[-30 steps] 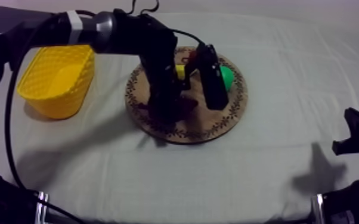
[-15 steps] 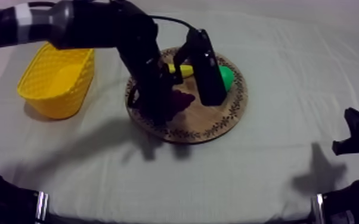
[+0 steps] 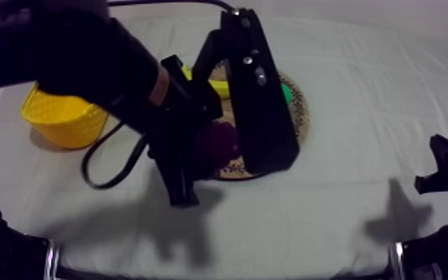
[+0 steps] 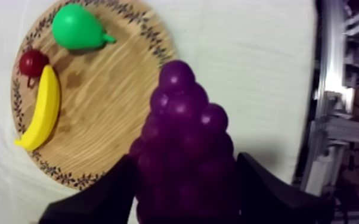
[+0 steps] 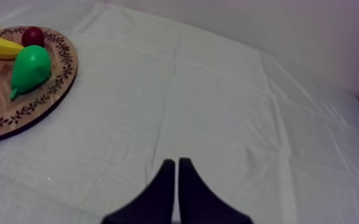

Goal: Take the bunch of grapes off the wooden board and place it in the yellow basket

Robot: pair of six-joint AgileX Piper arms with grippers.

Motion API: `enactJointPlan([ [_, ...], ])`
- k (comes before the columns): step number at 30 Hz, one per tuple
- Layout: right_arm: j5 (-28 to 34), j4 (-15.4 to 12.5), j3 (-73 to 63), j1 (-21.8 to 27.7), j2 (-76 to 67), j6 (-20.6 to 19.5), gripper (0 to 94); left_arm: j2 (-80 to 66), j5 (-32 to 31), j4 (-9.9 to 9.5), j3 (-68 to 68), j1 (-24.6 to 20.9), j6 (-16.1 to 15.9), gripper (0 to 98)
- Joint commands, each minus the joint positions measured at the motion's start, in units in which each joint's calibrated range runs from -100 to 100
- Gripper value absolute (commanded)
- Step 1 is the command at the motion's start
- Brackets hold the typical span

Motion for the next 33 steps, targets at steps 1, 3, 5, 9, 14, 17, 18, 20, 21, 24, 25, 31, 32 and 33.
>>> enactJointPlan([
  [1, -0.03, -0.01, -0.01, 0.0, 0.02, 0.0, 0.3, -3.64, -0.02, -0.11, 0.52, 1.06, 1.12, 45.3],
  [3, -0.03, -0.01, -0.01, 0.0, 0.02, 0.0, 0.3, -5.67, 0.01, -0.17, 0.99, 1.14, 1.62, 45.6],
  [5, -0.03, -0.01, -0.01, 0.0, 0.02, 0.0, 0.3, -7.47, 0.02, -0.18, 1.33, 0.67, 1.95, 45.9],
  [9, -0.03, -0.01, -0.01, 0.0, 0.02, 0.0, 0.3, -10.5, 0.08, 0.0, 1.92, -1.69, 1.99, 45.8],
  [14, -0.03, -0.01, -0.01, 0.0, 0.02, 0.0, 0.3, -13.66, 0.17, 0.16, 2.96, -6.31, 1.28, 45.5],
  [17, -0.03, -0.01, -0.01, 0.0, 0.02, 0.0, 0.3, -15.35, 0.27, 0.49, 3.73, -9.79, 0.38, 45.6],
  [18, -0.03, -0.01, -0.01, 0.0, 0.02, 0.0, 0.3, -15.9, 0.37, 0.58, 4.03, -11.04, 0.04, 45.6],
  [20, -0.03, -0.01, -0.01, 0.0, 0.02, 0.0, 0.3, -16.98, 0.72, 0.71, 4.81, -13.61, -0.59, 45.7],
  [21, -0.03, -0.01, -0.01, 0.0, 0.02, 0.0, 0.3, -17.53, 0.9, 0.8, 5.35, -14.97, -0.96, 45.8],
  [24, -0.03, -0.01, -0.01, 0.0, 0.02, 0.0, 0.3, -19.31, 1.24, 0.99, 7.86, -19.18, -2.01, 45.9],
  [25, -0.03, -0.01, -0.01, 0.0, 0.02, 0.0, 0.3, -19.92, 1.29, 1.08, 8.82, -20.63, -2.38, 45.9],
  [31, -0.03, -0.01, -0.01, 0.0, 0.02, 0.0, 0.3, -22.57, 1.32, 1.44, 13.15, -28.56, -4.57, 46.3],
  [32, -0.03, -0.01, -0.01, 0.0, 0.02, 0.0, 0.3, -22.66, 1.32, 1.45, 13.33, -29.67, -4.88, 46.3],
  [33, -0.03, -0.01, -0.01, 0.0, 0.02, 0.0, 0.3, -22.62, 1.33, 1.46, 13.3, -30.73, -5.18, 46.4],
])
